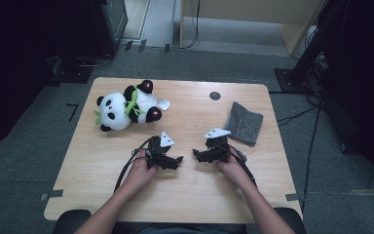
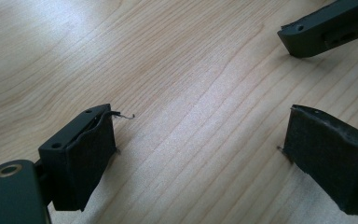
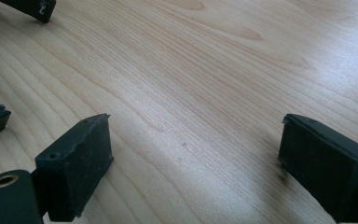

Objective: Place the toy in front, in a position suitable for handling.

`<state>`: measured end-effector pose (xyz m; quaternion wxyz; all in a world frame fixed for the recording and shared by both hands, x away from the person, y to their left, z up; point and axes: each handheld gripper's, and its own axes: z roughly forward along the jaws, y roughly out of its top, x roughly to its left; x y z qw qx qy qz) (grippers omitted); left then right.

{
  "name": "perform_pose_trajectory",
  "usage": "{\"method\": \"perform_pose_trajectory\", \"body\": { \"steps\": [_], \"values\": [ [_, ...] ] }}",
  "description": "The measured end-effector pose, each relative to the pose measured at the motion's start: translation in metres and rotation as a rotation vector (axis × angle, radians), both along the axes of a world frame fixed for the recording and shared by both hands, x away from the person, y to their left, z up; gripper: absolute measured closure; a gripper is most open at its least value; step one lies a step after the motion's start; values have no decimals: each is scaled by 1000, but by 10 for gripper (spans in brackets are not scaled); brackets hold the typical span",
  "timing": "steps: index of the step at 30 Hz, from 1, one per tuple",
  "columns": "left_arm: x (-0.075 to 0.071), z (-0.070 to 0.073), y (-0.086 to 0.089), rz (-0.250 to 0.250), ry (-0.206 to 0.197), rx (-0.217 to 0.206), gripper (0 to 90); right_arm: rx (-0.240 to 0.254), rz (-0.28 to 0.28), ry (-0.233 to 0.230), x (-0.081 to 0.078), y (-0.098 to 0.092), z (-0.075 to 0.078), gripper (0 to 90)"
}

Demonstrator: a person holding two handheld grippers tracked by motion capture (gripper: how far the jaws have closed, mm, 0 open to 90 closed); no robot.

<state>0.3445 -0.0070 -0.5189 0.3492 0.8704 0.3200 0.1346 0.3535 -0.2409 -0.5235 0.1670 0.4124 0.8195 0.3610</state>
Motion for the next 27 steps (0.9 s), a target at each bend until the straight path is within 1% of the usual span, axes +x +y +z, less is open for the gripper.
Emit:
{"method": "perform_pose_trajectory", "body": {
  "steps": [12,16,27],
  "values": [
    [-1,0,0,5,2,-2,85,0,0,0,0,0,0,93],
    [-1,0,0,5,2,-2,86,1,-9,1,-1,0,0,92],
    [0,0,0,5,2,-2,85,0,-1,1,-2,-1,0,92]
  ]
}}
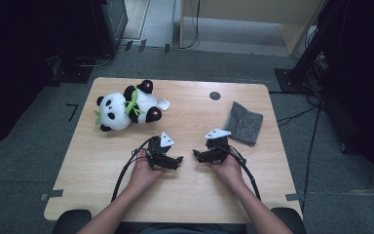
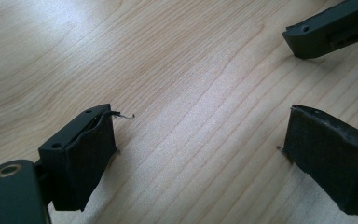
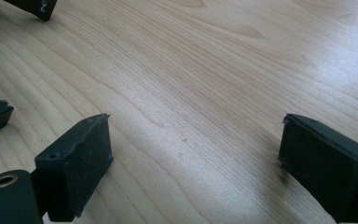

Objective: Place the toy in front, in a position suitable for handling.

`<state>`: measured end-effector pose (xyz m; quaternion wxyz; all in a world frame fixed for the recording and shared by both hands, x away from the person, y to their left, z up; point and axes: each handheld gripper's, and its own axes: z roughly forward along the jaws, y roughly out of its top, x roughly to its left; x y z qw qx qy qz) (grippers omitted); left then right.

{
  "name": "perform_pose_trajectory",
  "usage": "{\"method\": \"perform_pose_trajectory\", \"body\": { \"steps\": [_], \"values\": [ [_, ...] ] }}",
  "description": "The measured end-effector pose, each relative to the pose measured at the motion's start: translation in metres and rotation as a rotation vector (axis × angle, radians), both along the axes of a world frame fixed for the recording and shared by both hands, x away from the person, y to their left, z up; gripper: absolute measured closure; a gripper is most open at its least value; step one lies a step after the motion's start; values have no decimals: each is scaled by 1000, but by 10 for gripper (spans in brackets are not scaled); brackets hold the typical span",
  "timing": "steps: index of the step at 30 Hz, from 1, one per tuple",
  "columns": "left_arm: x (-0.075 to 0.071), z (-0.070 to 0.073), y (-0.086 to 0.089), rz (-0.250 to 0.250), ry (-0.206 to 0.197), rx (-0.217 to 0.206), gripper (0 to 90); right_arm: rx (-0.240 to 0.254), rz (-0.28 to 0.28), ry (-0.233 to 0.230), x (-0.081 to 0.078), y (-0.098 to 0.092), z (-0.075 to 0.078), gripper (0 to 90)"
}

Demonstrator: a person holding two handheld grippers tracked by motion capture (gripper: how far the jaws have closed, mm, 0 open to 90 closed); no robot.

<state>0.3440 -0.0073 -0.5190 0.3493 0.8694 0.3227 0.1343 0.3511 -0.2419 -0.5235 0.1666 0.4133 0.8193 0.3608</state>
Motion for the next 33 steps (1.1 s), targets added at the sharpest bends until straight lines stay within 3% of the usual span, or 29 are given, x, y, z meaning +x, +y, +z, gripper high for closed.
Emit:
{"method": "perform_pose_trajectory", "body": {
  "steps": [11,13,19,23,30,31,33],
  "values": [
    [0,0,0,3,-3,-3,94,3,3,-5,0,-1,0,101],
    [-1,0,1,3,-8,-10,145,3,3,-5,0,-1,0,108],
    [-4,1,-2,10,-7,-9,167,2,-7,-5,-2,-2,1,153],
    [-3,3,-2,0,39,-57,167,-3,-9,10,-2,-2,4,208],
    [0,11,5,-8,52,-83,168,10,-19,21,-2,-5,8,251],
    [0,13,8,-14,57,-101,230,19,-20,15,-1,-6,10,251],
    [0,14,12,-23,55,-102,243,21,-27,0,-2,-7,13,250]
  ]
}}
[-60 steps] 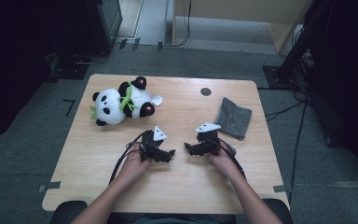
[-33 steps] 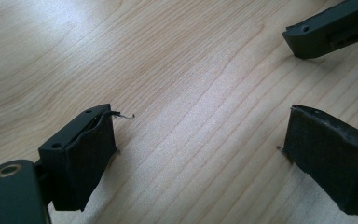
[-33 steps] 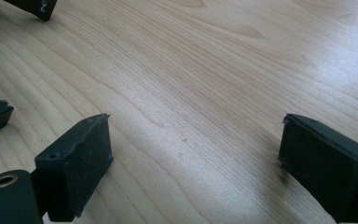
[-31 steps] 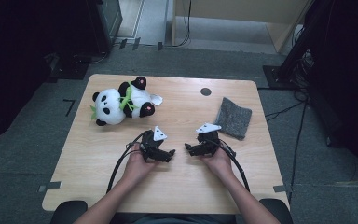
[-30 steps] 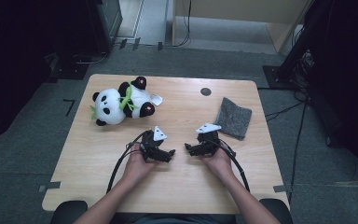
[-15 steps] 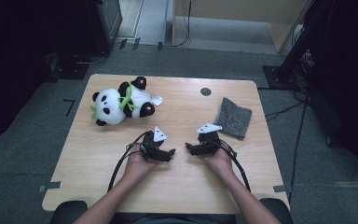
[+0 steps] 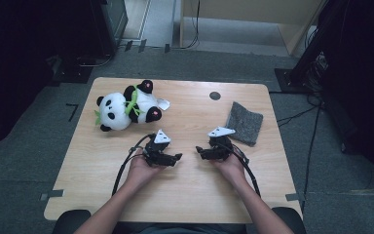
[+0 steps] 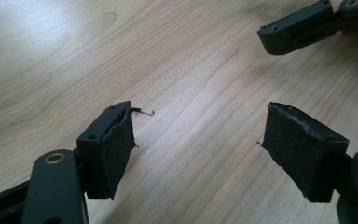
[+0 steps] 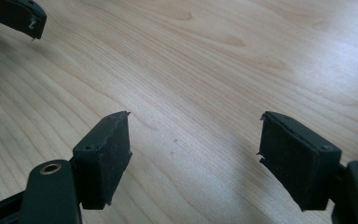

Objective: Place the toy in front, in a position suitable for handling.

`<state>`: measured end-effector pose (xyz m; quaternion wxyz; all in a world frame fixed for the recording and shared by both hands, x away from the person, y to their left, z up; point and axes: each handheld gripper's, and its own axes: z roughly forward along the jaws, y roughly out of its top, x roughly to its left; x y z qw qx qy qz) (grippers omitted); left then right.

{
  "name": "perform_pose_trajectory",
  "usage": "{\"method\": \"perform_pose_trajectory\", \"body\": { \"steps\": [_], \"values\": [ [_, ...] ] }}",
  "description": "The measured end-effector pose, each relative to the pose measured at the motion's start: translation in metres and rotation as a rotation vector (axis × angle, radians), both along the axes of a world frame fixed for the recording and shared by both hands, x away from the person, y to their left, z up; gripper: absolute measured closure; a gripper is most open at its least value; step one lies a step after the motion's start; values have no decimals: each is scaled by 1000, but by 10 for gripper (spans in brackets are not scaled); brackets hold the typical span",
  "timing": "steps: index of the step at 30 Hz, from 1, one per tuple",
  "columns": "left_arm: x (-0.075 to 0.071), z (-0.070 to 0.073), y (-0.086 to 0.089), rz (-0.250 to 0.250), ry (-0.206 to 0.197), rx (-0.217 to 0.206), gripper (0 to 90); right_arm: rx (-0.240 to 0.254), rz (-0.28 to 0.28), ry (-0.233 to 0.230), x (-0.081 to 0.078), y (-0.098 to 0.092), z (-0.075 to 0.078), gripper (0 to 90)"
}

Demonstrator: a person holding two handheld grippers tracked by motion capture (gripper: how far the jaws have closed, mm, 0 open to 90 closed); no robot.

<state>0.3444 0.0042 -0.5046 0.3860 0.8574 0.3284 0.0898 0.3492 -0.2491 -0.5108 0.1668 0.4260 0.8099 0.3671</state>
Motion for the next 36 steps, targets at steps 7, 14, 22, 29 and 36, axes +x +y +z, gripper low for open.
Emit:
{"method": "perform_pose_trajectory", "body": {
  "steps": [7,14,22,29,36],
  "values": [
    [0,6,8,-7,-4,-14,251,14,0,-20,-2,0,7,275],
    [4,11,19,10,-19,-5,258,89,0,-38,-5,-8,18,337],
    [10,20,33,30,3,-46,303,120,-25,-42,-5,-22,27,395],
    [13,26,45,33,5,-80,276,137,-23,-47,-5,-27,35,387],
    [15,25,53,38,5,-44,333,117,-23,-82,-7,-30,36,417]
  ]
}}
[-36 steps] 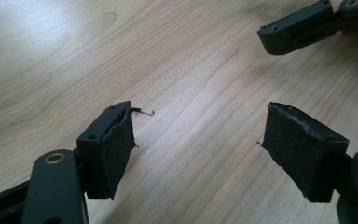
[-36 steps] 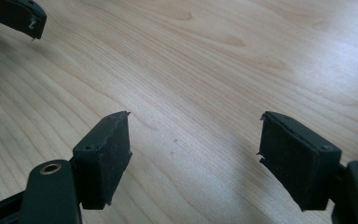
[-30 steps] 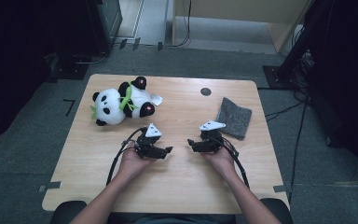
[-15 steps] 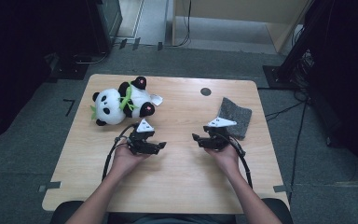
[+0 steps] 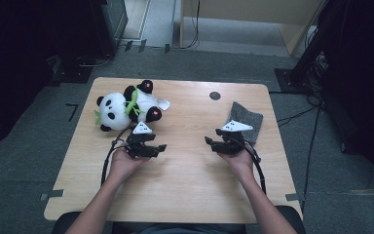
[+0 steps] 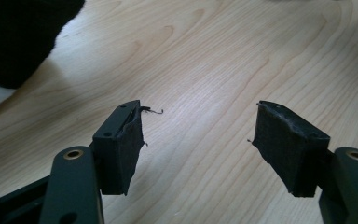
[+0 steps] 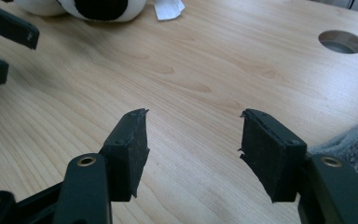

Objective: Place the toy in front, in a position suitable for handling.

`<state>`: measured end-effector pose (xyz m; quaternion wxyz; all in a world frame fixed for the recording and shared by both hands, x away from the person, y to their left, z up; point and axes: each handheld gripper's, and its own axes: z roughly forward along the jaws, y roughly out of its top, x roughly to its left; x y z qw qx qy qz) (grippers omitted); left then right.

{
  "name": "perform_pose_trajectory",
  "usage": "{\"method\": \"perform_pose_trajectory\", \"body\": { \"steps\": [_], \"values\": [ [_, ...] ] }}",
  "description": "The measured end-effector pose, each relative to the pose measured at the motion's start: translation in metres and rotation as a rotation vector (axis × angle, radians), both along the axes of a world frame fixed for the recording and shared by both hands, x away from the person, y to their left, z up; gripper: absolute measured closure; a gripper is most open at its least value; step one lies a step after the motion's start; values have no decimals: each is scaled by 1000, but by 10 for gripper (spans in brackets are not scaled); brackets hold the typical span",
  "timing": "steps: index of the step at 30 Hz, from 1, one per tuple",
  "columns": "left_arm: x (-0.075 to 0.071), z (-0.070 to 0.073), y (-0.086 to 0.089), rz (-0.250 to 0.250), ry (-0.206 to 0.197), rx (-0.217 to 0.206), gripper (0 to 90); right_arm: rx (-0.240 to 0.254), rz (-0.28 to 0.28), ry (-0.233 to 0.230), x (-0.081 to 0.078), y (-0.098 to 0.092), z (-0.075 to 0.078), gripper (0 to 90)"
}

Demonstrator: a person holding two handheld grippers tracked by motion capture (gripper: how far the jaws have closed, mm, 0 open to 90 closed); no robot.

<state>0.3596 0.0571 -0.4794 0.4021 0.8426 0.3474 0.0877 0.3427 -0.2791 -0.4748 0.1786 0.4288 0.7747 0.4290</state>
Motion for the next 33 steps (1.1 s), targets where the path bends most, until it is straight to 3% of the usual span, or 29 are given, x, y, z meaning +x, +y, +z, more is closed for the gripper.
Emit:
{"method": "perform_pose_trajectory", "body": {
  "steps": [1,6,8,13,20,24,33],
  "values": [
    [0,2,3,4,-11,-2,344,11,16,16,1,-2,-2,451],
    [0,7,11,23,-34,-10,374,16,18,13,3,-4,-1,455],
    [1,10,18,47,-42,16,378,16,22,8,4,-4,-1,455],
    [7,13,32,83,-33,-24,401,-11,34,10,4,-1,-4,459],
    [11,21,43,116,-54,0,411,-3,43,15,5,0,-4,482],
    [20,25,56,149,-64,19,423,-4,56,28,6,1,-6,488],
    [28,38,71,176,-54,-62,449,-4,68,54,7,3,-10,508]
  ]
}}
